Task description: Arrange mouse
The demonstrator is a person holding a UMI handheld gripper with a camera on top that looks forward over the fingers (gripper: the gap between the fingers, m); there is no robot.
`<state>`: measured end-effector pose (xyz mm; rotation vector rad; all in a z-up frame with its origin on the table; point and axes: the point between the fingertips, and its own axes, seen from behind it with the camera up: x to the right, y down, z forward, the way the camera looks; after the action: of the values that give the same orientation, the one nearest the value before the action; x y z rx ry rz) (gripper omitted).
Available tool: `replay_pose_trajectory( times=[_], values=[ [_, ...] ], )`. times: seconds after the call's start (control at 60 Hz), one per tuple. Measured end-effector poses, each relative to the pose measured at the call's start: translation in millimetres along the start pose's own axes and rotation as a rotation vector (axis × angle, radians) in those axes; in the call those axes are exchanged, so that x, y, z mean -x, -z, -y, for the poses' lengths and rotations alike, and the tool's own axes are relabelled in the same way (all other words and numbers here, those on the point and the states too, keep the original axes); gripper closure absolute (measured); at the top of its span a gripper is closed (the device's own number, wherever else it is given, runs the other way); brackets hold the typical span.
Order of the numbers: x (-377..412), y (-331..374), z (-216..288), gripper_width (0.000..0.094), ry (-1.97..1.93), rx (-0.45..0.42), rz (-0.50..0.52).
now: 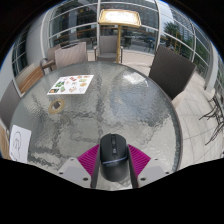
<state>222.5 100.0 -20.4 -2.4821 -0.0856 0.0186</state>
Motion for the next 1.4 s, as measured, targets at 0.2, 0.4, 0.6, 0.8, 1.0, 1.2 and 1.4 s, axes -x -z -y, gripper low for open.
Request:
replay_pose_trajectory(
  times=[0.2,0.4,0.6,0.8,1.0,1.2,1.4],
  values=[
    [-3.1,3.7,-3.2,0.0610,-0.025,0.049,-0.062],
    [17.8,76.4,85.0,0.0607,-0.120,-0.088,-0.138],
    [154.3,179.6,207.0,0.0606,-0.110,-0.325,-0.089],
    [328.6,171.2,176.0,0.0611,-0.021,-0.288,0.025],
    [403.3,84.0,38.6,0.0611,0.014,-0.045,0.043],
    [420.7,43.7,-47.4,0.0611,0.028,0.069,0.028],
    [420.4,40.1,-44.7,0.0517,0.011,0.046,0.013]
  ],
)
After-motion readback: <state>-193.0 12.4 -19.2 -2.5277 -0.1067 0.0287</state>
